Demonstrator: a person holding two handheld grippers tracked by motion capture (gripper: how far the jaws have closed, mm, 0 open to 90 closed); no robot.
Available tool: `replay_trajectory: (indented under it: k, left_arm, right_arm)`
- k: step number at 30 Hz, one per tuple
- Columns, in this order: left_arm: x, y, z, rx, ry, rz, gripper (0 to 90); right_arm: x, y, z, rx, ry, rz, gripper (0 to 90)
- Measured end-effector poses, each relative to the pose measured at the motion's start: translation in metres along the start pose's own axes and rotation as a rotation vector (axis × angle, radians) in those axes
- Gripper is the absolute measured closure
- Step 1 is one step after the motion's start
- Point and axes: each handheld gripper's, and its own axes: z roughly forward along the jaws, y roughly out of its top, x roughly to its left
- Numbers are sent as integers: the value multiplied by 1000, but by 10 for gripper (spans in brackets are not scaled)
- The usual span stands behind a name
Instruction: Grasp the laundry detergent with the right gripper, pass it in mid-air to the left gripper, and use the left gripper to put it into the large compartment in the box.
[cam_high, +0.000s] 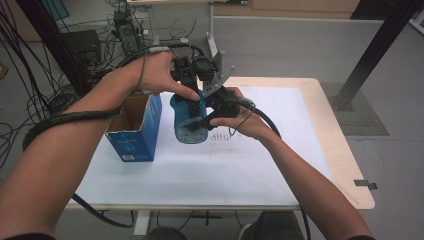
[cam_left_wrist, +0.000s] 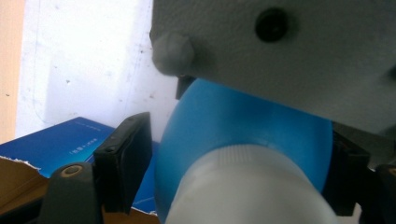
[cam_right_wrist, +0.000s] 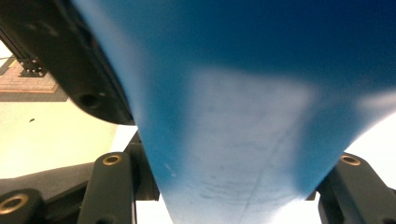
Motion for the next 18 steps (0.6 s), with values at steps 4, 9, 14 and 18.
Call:
replay_trajectory:
  k: [4,9,14,18]
  left_arm:
    - [-1,0,-1,-3,-8,4,318]
    - [-1,0,1,3,-12,5,326]
    - [-2,0,1,-2,-14,10,337]
    - [-2,0,0,-5,-10,13,340]
  right_arm:
    - [0,0,0,-6,-1,0,430]
    - [1,0,0,0,2,1,430]
    - [1,-1,0,3,0,-8,430]
    - [1,-1,0,5,-8,-16,429]
